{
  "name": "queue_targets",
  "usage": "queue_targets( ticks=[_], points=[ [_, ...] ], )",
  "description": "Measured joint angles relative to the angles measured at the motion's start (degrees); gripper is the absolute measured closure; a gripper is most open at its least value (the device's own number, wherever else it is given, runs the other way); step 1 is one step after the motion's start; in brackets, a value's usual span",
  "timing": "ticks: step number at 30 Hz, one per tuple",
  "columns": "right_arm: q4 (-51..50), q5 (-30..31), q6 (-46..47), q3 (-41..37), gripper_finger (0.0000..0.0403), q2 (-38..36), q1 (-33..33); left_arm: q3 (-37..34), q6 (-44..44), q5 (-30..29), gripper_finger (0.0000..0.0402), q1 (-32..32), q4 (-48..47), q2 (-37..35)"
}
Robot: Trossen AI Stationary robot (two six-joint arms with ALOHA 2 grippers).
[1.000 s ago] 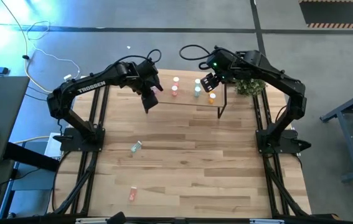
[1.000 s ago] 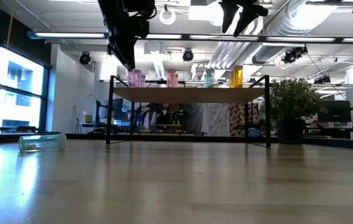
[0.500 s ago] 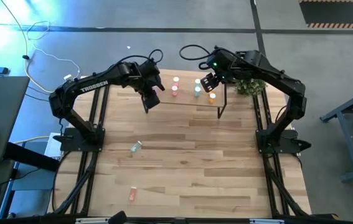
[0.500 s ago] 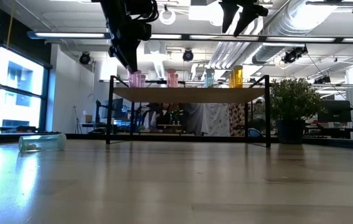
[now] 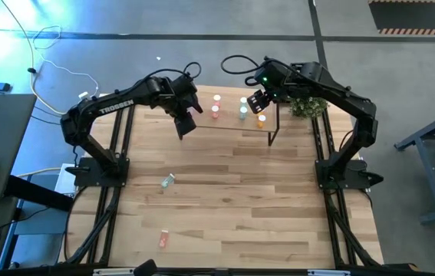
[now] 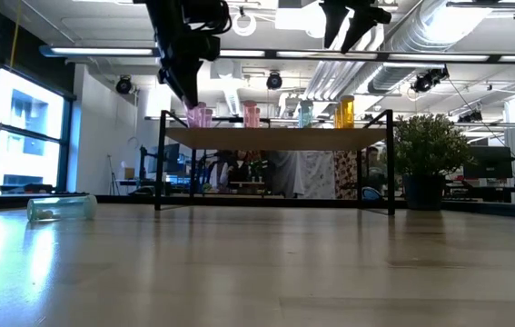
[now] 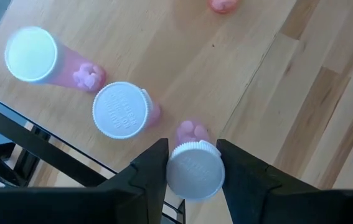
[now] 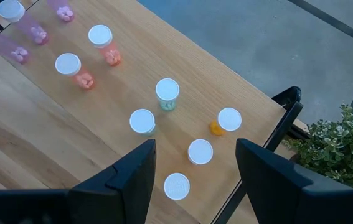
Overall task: Pick and place medicine bottles onto shelf by color
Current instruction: Put the violet pill bottle aligned with the other violet pill bottles on the shelf, then adjust the pink pill bottles on the shelf
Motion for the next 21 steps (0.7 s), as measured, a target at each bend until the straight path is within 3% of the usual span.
queue_targets(
  ticks=[12,21],
  points=[
    [0.0,0.0,0.0,0.0,0.019,0.0,0.0,-0.13,0.02,-0.02,0.0222,0.0,0.85,0.13],
    [0.0,0.0,0.0,0.0,0.019,0.0,0.0,-0.06,0.02,-0.02,0.0213,0.0,1.16,0.09]
  ],
)
